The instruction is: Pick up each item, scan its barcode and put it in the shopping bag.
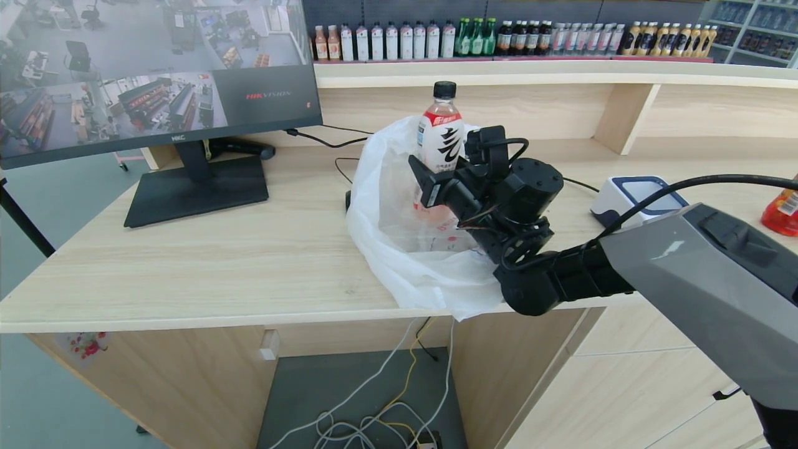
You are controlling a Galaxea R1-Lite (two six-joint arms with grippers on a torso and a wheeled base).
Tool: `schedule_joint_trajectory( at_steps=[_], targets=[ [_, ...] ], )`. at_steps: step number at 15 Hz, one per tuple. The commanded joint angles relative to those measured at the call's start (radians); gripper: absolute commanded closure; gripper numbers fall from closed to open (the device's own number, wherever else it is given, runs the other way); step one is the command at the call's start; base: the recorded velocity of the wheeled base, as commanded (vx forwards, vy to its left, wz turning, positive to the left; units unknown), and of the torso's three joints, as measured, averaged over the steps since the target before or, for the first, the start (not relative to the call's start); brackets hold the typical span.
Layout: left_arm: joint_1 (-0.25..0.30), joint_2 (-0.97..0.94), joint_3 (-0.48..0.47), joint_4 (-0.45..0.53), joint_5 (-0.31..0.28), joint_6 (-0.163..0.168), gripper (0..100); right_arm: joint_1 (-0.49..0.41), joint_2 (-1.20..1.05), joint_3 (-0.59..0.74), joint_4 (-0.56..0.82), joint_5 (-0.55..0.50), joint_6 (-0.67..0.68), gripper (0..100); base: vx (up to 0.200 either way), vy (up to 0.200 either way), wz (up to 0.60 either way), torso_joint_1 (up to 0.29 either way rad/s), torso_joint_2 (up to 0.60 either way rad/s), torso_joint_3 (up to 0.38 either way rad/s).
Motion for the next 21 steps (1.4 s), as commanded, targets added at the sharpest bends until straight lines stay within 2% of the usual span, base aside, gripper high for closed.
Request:
schedule_joint_trajectory(
  at_steps=[1,9,10,14,18,21],
  targets=[
    [0.000,0.000,0.000,0.000,0.001,0.000,0,0.002,0.001,0.002,0.001,-0.001,-0.001,100,0.000,0.000,0.00,0.000,0.00,0.000],
    [0.000,0.000,0.000,0.000,0.001,0.000,0,0.001,-0.009,0.022,0.001,0.002,0.005,100,0.000,0.000,0.00,0.000,0.00,0.000],
    [-0.002,0.000,0.000,0.000,0.001,0.000,0,0.001,-0.009,0.022,0.001,0.000,0.005,0,0.000,0.000,0.00,0.000,0.00,0.000],
    [0.000,0.000,0.000,0.000,0.000,0.000,0,0.010,-0.022,0.051,-0.091,-0.035,-0.009,0,0.000,0.000,0.00,0.000,0.00,0.000],
    [0.000,0.000,0.000,0.000,0.000,0.000,0,0.010,-0.086,0.100,-0.123,-0.033,-0.033,0,0.000,0.000,0.00,0.000,0.00,0.000],
    [0.000,0.000,0.000,0.000,0.000,0.000,0,0.017,-0.181,0.224,-0.158,-0.030,-0.070,0,0.000,0.000,0.00,0.000,0.00,0.000]
  ],
)
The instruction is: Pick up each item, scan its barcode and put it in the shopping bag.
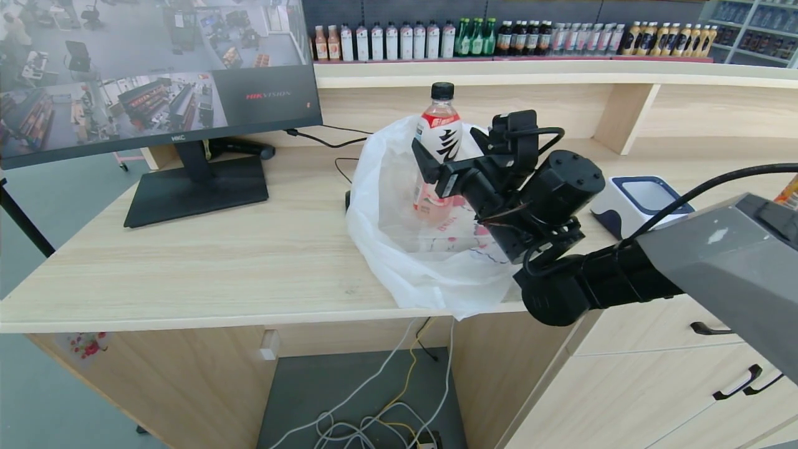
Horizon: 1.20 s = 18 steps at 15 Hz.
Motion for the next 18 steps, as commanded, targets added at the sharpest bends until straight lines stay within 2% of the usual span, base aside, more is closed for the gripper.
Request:
schedule_joint_trajectory(
  at_steps=[1,3,7,10,13,15,18],
  targets=[
    [0.000,0.000,0.000,0.000,0.000,0.000,0,0.010,-0.085,0.081,-0.029,0.003,-0.009,0,0.000,0.000,0.00,0.000,0.00,0.000],
    [0.000,0.000,0.000,0.000,0.000,0.000,0,0.026,-0.110,0.113,-0.079,0.006,-0.003,0,0.000,0.000,0.00,0.000,0.00,0.000],
    [0.000,0.000,0.000,0.000,0.000,0.000,0,0.085,-0.245,0.326,-0.222,0.006,0.017,0,0.000,0.000,0.00,0.000,0.00,0.000],
    [0.000,0.000,0.000,0.000,0.000,0.000,0,0.153,-0.332,0.474,-0.222,0.003,0.027,0,0.000,0.000,0.00,0.000,0.00,0.000],
    [0.000,0.000,0.000,0.000,0.002,0.000,0,0.174,-0.347,0.480,-0.222,-0.001,0.035,0,0.000,0.000,0.00,0.000,0.00,0.000],
    [-0.002,0.000,0.000,0.000,0.000,0.010,0,0.237,-0.347,0.497,-0.222,-0.006,0.076,0,0.000,0.000,0.00,0.000,0.00,0.000],
    [-0.002,0.000,0.000,0.000,0.000,0.010,0,0.260,-0.415,0.558,-0.222,-0.095,0.075,0,0.000,0.000,0.00,0.000,0.00,0.000]
  ],
)
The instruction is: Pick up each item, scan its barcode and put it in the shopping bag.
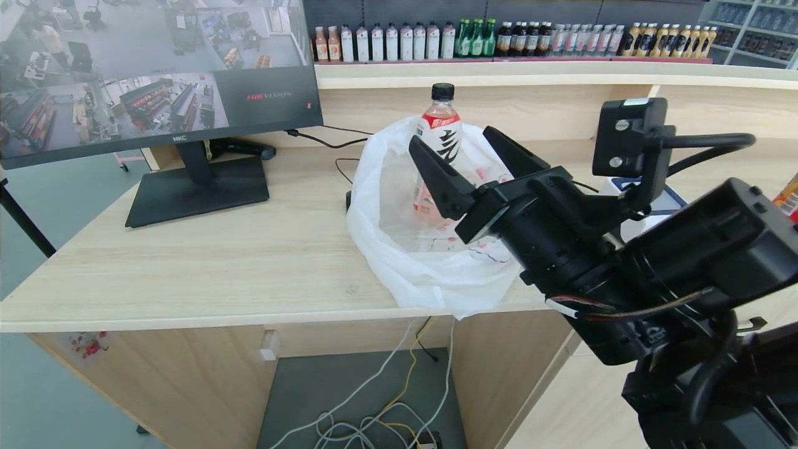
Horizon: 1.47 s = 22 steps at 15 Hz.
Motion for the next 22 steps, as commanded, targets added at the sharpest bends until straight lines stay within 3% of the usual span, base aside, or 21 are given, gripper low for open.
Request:
schedule_joint_trajectory(
  at_steps=[1,3,7,10,12,22],
  targets=[
    [0.000,0.000,0.000,0.000,0.000,0.002,0,0.001,-0.063,0.033,-0.002,-0.022,-0.002,0,0.000,0.000,0.00,0.000,0.00,0.000],
    [0.000,0.000,0.000,0.000,0.000,0.000,0,-0.005,-0.087,0.067,-0.002,-0.024,-0.002,0,0.000,0.000,0.00,0.000,0.00,0.000],
    [0.000,0.000,0.000,0.000,0.002,-0.007,0,-0.016,-0.118,0.073,-0.002,-0.022,-0.018,0,-0.200,0.000,0.00,0.004,0.00,0.000],
    [0.000,0.000,0.000,0.000,0.000,-0.003,0,-0.022,-0.169,0.173,-0.002,-0.019,-0.051,0,0.000,0.000,0.00,0.000,0.00,0.000],
    [0.000,0.000,0.000,0.000,0.002,-0.006,0,-0.043,-0.173,0.241,-0.002,0.070,-0.085,0,0.000,0.000,0.00,0.000,0.00,0.000],
    [0.002,0.000,0.000,0.000,0.002,-0.015,0,-0.126,-0.199,0.283,-0.002,0.068,-0.039,0,0.000,-0.200,0.00,0.005,0.00,0.004]
  ],
)
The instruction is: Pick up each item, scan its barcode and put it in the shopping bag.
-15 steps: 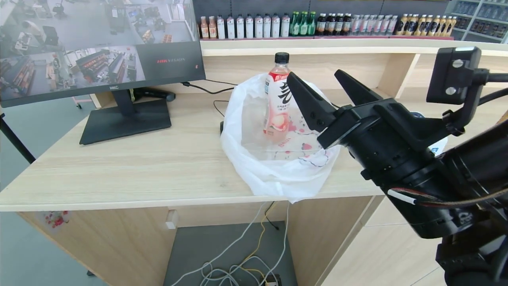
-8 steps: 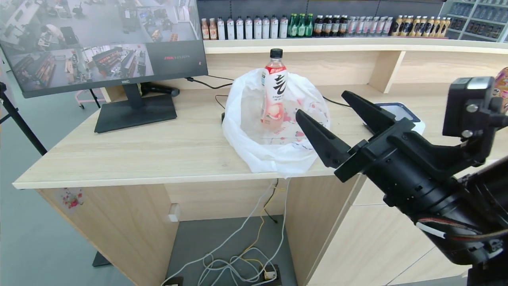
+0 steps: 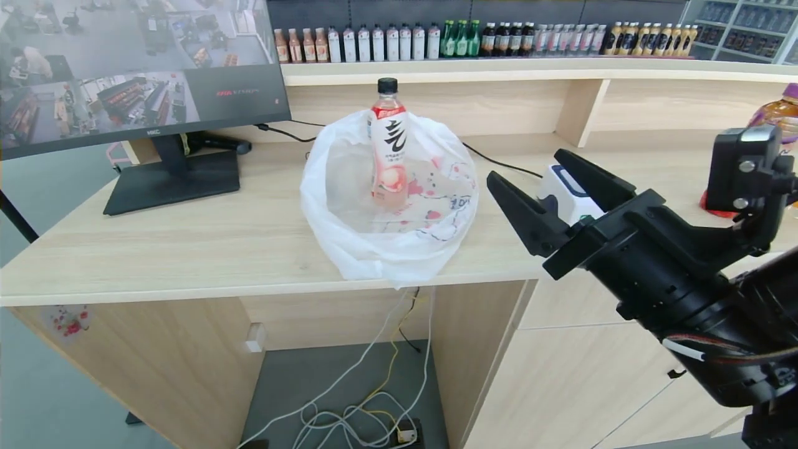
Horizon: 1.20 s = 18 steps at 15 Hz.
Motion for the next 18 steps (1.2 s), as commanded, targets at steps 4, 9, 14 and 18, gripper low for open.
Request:
schedule_joint_trajectory(
  at_steps=[4,9,14,18],
  targets=[
    [0.000,0.000,0.000,0.000,0.000,-0.001,0,-0.042,-0.024,0.014,-0.002,-0.003,0.000,0,0.000,-0.200,0.00,0.001,0.00,0.002],
    [0.000,0.000,0.000,0.000,0.000,-0.002,0,-0.057,-0.015,0.005,-0.002,-0.002,0.006,0,0.000,-0.200,0.00,0.001,0.00,0.004],
    [0.000,0.000,0.000,0.000,0.000,-0.002,0,-0.086,-0.008,0.012,-0.002,-0.002,0.006,0,0.000,-0.200,0.00,0.004,0.00,0.002],
    [0.000,0.000,0.000,0.000,0.000,-0.004,0,-0.091,0.004,0.006,-0.002,-0.002,0.008,0,0.000,-0.200,0.00,0.006,0.00,0.002]
  ],
)
